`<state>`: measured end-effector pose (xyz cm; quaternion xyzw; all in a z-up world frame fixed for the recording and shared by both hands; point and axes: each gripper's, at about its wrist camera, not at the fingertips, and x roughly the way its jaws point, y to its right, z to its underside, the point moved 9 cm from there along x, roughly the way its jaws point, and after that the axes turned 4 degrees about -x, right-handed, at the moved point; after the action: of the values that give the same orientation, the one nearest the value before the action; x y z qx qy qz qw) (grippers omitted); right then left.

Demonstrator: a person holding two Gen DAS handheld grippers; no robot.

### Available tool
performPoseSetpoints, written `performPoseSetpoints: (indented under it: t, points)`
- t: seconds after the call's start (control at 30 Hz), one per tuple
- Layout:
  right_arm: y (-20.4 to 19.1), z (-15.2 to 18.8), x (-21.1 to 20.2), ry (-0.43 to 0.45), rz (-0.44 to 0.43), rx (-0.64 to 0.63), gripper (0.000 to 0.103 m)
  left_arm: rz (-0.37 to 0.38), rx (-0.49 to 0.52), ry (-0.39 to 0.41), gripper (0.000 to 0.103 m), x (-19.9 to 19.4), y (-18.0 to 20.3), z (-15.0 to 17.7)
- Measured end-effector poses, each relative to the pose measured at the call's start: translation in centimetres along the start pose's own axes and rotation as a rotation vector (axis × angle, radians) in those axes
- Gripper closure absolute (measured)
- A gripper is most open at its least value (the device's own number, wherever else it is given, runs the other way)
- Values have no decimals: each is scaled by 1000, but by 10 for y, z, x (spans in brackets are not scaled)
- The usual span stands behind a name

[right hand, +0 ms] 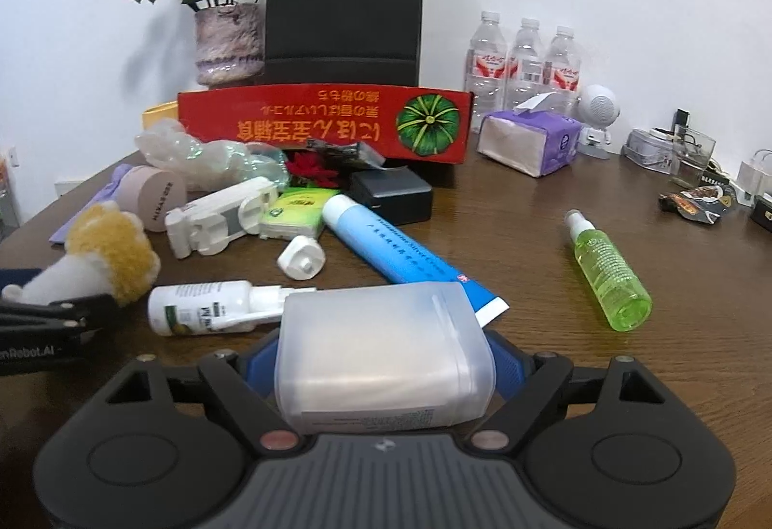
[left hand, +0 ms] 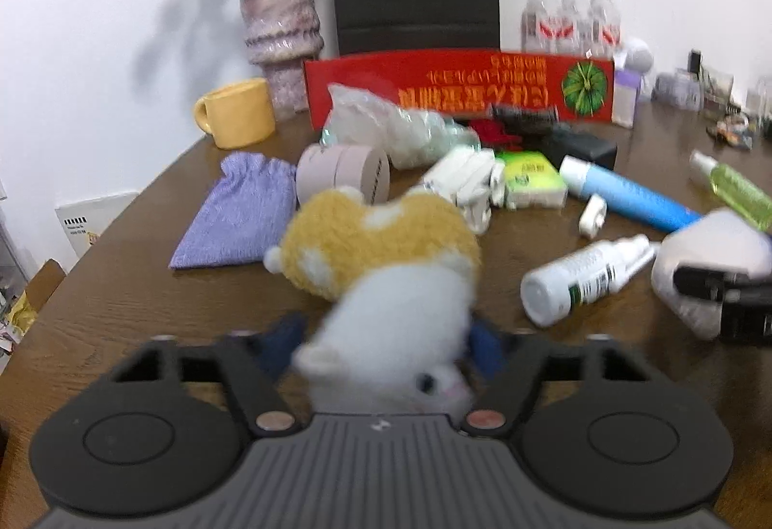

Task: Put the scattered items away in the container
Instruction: 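Grasp the white spray bottle with the right gripper while the left holds the plush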

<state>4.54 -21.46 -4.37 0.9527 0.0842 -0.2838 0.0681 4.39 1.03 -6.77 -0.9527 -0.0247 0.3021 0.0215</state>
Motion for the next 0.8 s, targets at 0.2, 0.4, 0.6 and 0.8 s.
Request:
performPoseSetpoints:
  t: [0.2, 0.4, 0.6, 0.8]
  points:
    - [21, -9, -7, 56, 192, -41, 19, -71, -42, -11, 40, -2, -21, 1]
    - [-12, -33, -37, 196, -97, -25, 18, -29, -14, 12, 37, -7, -9, 1]
    - [-64, -30, -8, 135, -330, -193, 19, -26, -9, 8, 36, -8, -11, 3]
    - [-66, -26, 14, 45, -437, -338, 21, -32, -1, 11, 33, -9, -15, 6]
